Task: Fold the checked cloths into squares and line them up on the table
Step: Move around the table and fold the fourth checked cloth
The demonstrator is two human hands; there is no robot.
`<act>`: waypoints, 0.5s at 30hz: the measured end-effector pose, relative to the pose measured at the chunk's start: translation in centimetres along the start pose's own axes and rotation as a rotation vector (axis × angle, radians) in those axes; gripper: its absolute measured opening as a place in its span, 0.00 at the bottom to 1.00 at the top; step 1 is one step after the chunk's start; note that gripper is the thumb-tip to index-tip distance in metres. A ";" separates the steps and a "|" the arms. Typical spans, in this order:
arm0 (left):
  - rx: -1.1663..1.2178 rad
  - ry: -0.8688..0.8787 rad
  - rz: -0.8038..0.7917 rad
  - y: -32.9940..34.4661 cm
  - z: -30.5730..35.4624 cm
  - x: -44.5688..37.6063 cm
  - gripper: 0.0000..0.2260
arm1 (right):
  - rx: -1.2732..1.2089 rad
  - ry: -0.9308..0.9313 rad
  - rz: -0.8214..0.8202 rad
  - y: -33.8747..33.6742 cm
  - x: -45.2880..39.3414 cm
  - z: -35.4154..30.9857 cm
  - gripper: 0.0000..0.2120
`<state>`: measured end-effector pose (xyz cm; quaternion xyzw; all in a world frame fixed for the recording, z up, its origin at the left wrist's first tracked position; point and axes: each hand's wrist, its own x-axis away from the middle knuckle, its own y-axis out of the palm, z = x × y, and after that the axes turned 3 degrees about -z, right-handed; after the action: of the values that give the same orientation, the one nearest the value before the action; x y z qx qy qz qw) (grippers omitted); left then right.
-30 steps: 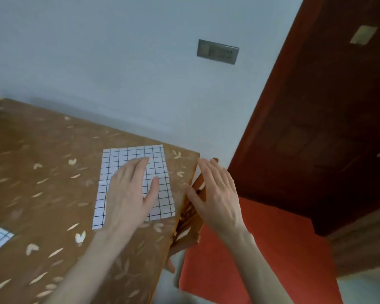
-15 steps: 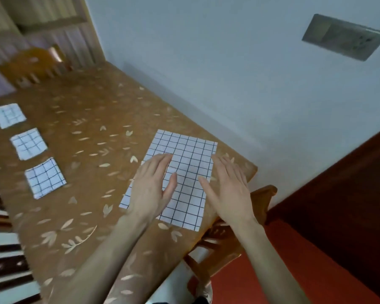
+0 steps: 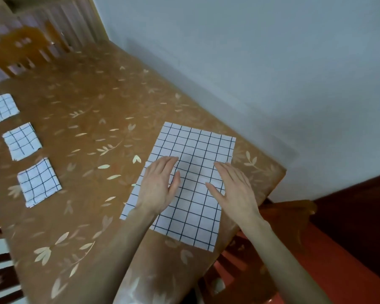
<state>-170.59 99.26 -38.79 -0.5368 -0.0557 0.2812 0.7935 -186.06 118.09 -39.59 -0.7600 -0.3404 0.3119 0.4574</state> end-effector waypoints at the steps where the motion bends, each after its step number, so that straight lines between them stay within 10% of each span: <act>1: -0.015 0.013 -0.022 0.8 -1.0 -0.3 0.19 | 0.009 -0.005 -0.006 1.1 -0.3 0.3 0.29; 15: -0.186 0.110 -0.245 9.3 -11.6 -3.1 0.20 | 0.135 -0.029 0.038 12.7 -3.0 4.4 0.16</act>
<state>-172.29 90.62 -51.16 -0.6116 -0.1031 0.1462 0.7707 -188.27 113.33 -52.30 -0.7292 -0.3108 0.3536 0.4966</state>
